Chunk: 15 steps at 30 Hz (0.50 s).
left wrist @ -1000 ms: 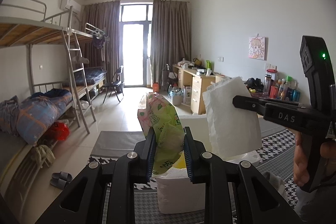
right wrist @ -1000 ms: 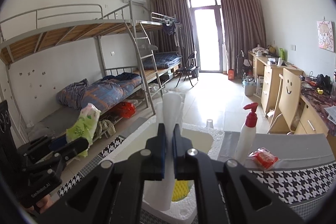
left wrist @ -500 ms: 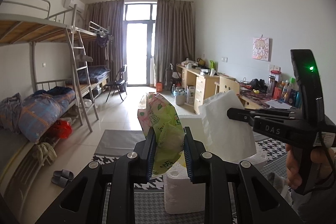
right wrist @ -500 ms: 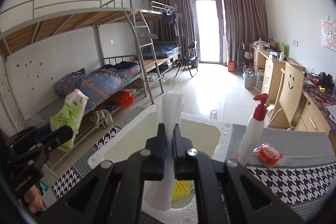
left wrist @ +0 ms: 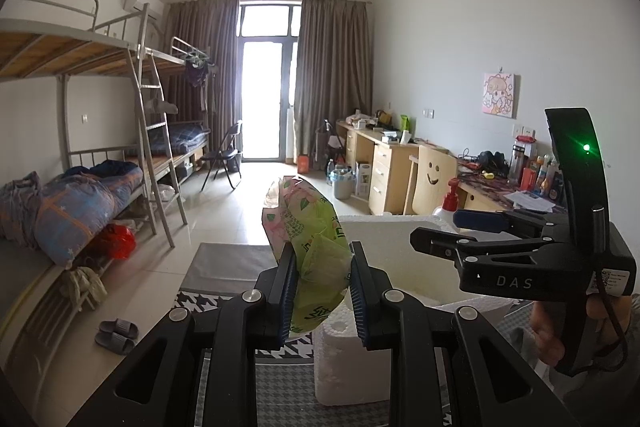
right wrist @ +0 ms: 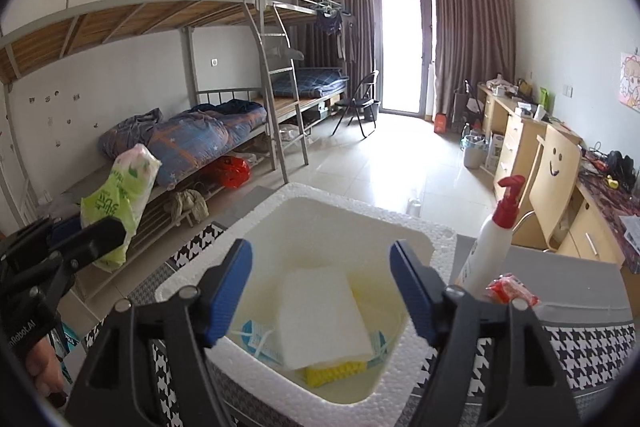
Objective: Organize soft objects
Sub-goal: 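Open the right tool to drop the white tissue into the box, then withdraw the right tool from the box while the left tool holds the floral packet above it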
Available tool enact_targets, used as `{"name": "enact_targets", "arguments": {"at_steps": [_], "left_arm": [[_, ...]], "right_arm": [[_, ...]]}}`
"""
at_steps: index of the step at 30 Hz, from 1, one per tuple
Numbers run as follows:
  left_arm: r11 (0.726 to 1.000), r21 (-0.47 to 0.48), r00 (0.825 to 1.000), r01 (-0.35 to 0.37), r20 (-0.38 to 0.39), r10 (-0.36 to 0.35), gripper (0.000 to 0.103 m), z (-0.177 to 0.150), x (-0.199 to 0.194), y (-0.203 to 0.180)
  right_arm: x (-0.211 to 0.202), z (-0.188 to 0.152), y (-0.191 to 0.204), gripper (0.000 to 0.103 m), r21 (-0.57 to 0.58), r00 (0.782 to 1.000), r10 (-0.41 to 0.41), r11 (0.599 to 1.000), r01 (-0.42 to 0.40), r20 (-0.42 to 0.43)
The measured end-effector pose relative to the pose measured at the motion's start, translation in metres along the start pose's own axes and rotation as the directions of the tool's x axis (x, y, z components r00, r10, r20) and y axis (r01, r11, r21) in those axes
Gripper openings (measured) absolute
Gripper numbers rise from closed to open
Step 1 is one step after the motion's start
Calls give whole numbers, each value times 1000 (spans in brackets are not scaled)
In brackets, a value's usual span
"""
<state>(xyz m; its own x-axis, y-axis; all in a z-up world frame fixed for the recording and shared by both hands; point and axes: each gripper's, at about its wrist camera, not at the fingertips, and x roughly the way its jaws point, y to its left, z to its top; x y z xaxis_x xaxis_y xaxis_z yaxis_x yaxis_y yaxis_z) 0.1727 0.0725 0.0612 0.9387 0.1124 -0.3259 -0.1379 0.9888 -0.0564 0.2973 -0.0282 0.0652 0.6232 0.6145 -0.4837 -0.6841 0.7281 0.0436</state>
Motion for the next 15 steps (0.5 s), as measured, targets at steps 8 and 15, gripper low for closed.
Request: {"name": "enact_targets", "arguments": {"at_steps": [8,15], "left_arm": [[1000,8,999,30,-15,-29,26,3,6,-2],[999,27,999,39,-27,-38,26,4,11,-4]], "right_arm": [[-3,0,-3,92,15,1000,-3,1000,3,0],[-10,0,-11,98,29,1000,-8,1000,8,17]]}}
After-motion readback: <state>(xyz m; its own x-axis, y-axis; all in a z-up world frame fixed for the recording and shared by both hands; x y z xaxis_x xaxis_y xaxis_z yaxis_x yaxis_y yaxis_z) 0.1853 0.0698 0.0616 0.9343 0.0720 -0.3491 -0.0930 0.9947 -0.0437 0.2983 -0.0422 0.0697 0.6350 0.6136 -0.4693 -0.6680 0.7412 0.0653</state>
